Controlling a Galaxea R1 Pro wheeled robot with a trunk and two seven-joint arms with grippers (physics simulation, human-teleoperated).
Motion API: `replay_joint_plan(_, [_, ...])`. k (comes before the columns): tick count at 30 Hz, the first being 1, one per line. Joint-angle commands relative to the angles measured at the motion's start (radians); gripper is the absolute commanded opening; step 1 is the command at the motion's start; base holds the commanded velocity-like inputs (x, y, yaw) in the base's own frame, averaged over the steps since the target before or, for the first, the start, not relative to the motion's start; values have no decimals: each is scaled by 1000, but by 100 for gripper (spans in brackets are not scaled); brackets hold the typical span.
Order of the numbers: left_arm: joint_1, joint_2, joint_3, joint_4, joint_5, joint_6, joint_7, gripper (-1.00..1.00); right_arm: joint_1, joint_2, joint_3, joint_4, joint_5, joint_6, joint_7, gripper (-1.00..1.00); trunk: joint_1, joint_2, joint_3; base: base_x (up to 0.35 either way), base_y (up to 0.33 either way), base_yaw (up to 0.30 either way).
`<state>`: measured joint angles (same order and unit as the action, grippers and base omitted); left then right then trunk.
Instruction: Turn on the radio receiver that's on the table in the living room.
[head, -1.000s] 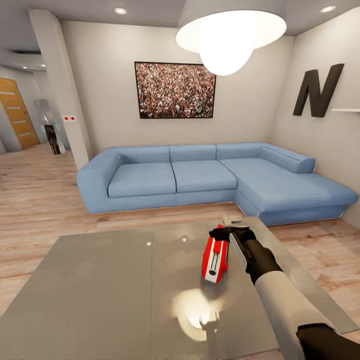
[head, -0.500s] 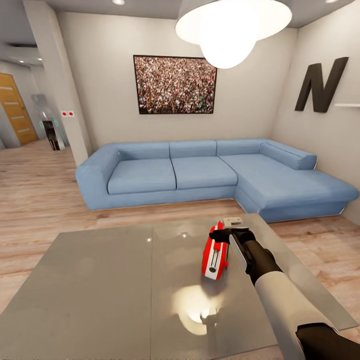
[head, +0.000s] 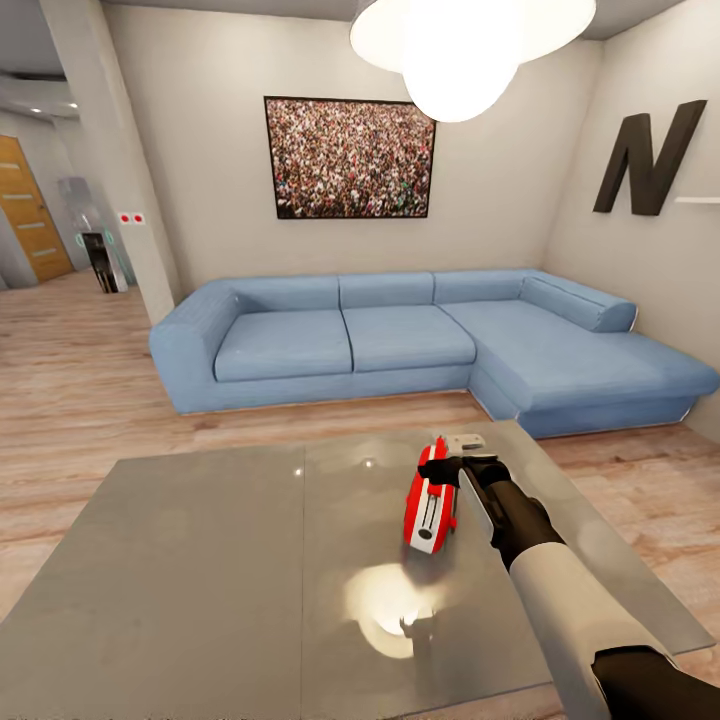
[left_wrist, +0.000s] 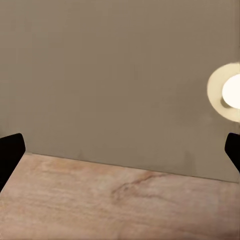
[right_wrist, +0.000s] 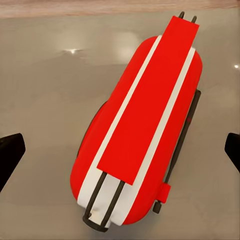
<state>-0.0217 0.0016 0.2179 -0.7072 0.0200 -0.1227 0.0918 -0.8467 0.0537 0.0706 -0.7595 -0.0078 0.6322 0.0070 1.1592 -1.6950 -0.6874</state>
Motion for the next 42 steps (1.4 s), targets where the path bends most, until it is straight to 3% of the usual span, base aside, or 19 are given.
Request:
replay_joint_plan(1, [0, 0, 0, 0, 0, 0, 0, 100, 0, 0, 0, 0, 0, 0, 0, 100, 0, 0, -2, 0, 0, 0])
replay_joint_plan(14, [0, 0, 1, 0, 0, 0, 0, 100, 0, 0, 0, -1, 2, -1, 0, 100, 0, 0, -22, 0, 0, 0])
replay_joint_plan(27, [0, 1, 1, 0, 0, 0, 0, 100, 0, 0, -1, -1, 5, -2, -1, 100, 0, 0, -24, 0, 0, 0])
replay_joint_plan(34, [0, -24, 6, -9, 2, -3, 6, 100, 0, 10, 2, 33, 10, -33, -2, 100, 0, 0, -24, 0, 0, 0])
replay_joint_plan(42, [0, 17, 44, 36, 13, 1, 9, 100, 1, 8, 2, 50, 22, -74, -2, 100, 0, 0, -24, 0, 0, 0])
